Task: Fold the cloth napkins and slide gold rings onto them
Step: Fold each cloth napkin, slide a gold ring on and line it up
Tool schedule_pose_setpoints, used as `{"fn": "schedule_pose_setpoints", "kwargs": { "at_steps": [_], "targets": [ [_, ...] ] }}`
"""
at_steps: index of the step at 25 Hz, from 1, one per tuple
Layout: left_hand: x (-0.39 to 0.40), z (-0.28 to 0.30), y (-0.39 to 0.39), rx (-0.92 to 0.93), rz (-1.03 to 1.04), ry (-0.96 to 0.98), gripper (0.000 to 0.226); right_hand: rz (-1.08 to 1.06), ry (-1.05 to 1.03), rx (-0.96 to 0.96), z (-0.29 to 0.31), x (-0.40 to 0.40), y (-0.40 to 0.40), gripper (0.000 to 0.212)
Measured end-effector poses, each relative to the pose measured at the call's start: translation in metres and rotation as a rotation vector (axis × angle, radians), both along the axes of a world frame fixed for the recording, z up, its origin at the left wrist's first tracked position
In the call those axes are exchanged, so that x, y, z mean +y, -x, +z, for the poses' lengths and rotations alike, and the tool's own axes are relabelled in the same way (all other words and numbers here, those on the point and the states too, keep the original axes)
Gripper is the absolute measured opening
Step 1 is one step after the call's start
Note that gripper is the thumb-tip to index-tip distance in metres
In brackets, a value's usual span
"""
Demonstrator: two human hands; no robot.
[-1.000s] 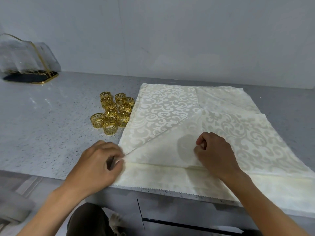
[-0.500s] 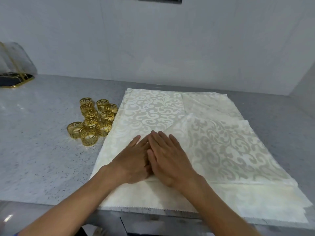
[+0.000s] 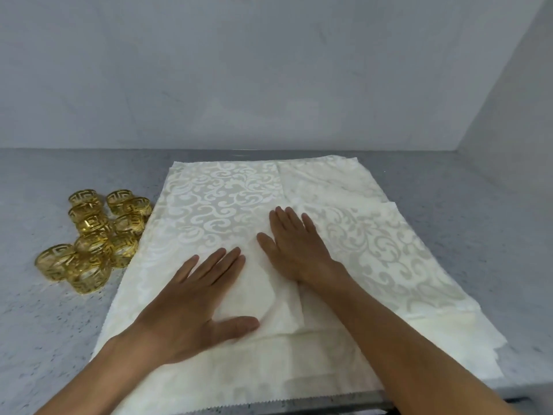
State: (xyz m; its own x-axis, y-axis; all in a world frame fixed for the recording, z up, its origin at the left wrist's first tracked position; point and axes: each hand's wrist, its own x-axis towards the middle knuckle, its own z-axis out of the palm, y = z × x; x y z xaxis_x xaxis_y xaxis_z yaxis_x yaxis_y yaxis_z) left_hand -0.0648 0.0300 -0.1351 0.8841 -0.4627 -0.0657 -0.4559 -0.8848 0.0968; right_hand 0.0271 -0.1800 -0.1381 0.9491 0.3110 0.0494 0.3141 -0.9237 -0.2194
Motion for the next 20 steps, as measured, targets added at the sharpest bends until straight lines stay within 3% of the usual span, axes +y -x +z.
{"fn": "schedule_pose_setpoints", "kwargs": {
  "at_steps": [3, 6, 10, 14, 17, 20],
  "targets": [
    [0.001, 0.003, 0.001, 0.022, 0.007, 0.045, 0.102, 0.003, -0.03, -0.142, 0.015, -0.064, -0.02, 0.054],
    [-0.004, 0.007, 0.002, 0.018, 0.003, 0.022, 0.102, -0.234, -0.009, 0.018, 0.037, -0.151, -0.038, 0.05],
    [-0.006, 0.005, 0.002, 0.018, 0.006, 0.049, 0.1, -0.352, 0.162, 0.194, 0.055, -0.196, -0.058, 0.051],
    [-0.005, 0.007, 0.003, 0.031, 0.002, 0.044, 0.097, -0.41, -0.258, 0.302, 0.06, -0.217, -0.055, 0.026],
    [-0.006, 0.008, 0.002, 0.019, -0.005, 0.02, 0.095, -0.461, -0.314, 0.081, 0.063, -0.206, -0.031, 0.013],
    [-0.018, 0.01, 0.011, -0.216, -0.022, 0.036, 0.076, -0.386, -0.276, -0.182, 0.062, -0.162, 0.022, 0.018]
  ]
}}
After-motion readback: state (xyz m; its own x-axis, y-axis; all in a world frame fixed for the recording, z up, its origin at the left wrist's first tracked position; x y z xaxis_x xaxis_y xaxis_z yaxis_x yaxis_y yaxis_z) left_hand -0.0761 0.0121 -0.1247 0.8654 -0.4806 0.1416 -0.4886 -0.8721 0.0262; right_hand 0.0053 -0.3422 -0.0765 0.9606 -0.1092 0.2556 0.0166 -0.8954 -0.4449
